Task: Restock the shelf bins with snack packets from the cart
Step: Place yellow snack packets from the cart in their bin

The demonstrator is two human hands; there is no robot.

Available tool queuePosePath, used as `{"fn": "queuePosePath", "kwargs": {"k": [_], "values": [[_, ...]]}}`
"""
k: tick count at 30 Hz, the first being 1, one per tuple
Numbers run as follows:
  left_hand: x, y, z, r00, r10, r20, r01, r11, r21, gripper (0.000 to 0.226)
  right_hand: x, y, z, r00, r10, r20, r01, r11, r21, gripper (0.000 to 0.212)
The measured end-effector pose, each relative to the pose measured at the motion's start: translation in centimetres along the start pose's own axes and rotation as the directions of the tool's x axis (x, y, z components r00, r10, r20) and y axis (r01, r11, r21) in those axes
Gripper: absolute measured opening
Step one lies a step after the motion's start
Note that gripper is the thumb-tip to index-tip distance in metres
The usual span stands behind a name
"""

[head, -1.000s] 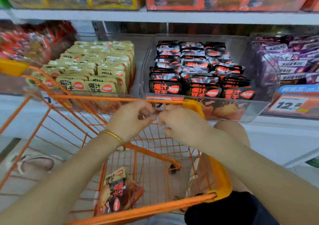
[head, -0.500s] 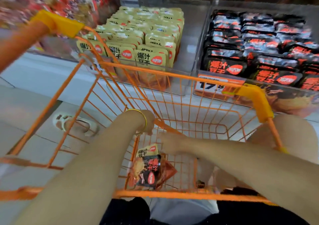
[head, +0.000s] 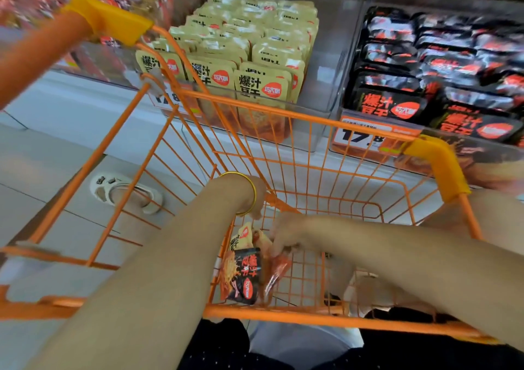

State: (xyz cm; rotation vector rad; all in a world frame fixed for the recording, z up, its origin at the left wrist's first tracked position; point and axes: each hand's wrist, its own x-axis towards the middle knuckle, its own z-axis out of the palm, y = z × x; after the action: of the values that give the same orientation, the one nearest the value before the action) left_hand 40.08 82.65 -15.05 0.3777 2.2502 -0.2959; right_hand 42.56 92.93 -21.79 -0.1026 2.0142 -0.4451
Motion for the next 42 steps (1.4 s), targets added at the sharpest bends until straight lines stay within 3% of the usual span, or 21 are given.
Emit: {"fn": "queuePosePath", "kwargs": {"k": [5,9,11,14,18,21,23,26,28,30,37,42], "values": [[0.6,-0.3,-0.1,0.997,0.035,-0.07,-0.043,0.993,-0.108,0.045,-3.0,1.4,-5.3,0.993,0.007,-0.12,0.004,0.995,0.097,0.032],[0.2,-0.7,-0.9,0.99,0.033,-0.137,-0.066,0.967,-0.246,0.049,-4.9,2.4,-6.9,0.976,-0.059,-0.21,0.107,0.969,0.222,0.013],[-0.8,-1.2,-1.6,0.983,0.04,-0.18,-0.094,0.949,-0.3,0.036,-5.5,2.3,-7.2,0.959,-0.104,-0.265,0.179,0.944,0.277,0.021],[-2.8,-2.5,-2.7,0.964,0.033,-0.264,-0.163,0.857,-0.489,0.023,-7.1,1.5,-7.3,0.908,-0.211,-0.363,0.31,0.92,0.239,0.01],[-5.5,-3.8,-4.0,0.876,-0.006,-0.483,-0.362,0.653,-0.665,0.014,-9.9,-0.8,-7.9,0.704,-0.399,-0.587,0.52,0.853,0.044,0.047],[-7.3,-4.3,-5.7,0.733,-0.099,-0.673,-0.501,0.592,-0.632,0.01,-12.1,-2.8,-9.5,0.508,-0.459,-0.729,0.581,0.807,-0.103,0.048],[-7.8,-4.7,-7.1,0.573,-0.193,-0.796,-0.595,0.57,-0.566,0.014,-13.0,-3.7,-10.9,0.352,-0.463,-0.813,0.529,0.815,-0.235,0.042],[-7.8,-4.7,-9.6,0.286,-0.307,-0.908,-0.72,0.556,-0.415,0.023,-13.9,-4.7,-12.7,0.045,-0.406,-0.913,0.457,0.821,-0.343,0.035],[-7.5,-4.5,-11.2,0.103,-0.325,-0.94,-0.768,0.575,-0.282,0.027,-14.3,-5.3,-13.5,-0.147,-0.395,-0.907,0.419,0.806,-0.419,0.029],[-7.1,-4.4,-12.5,0.005,-0.323,-0.946,-0.773,0.599,-0.209,0.026,-14.1,-5.6,-14.4,-0.231,-0.394,-0.89,0.352,0.818,-0.454,0.027],[-3.5,-4.9,-13.3,0.085,-0.298,-0.951,-0.716,0.645,-0.266,0.025,-10.9,-4.7,-16.1,-0.186,-0.422,-0.887,0.224,0.861,-0.457,0.029],[-4.8,-5.0,-13.4,0.034,-0.246,-0.969,-0.76,0.623,-0.185,0.033,-11.1,-4.5,-15.4,-0.362,-0.451,-0.816,0.157,0.833,-0.53,0.023]]}}
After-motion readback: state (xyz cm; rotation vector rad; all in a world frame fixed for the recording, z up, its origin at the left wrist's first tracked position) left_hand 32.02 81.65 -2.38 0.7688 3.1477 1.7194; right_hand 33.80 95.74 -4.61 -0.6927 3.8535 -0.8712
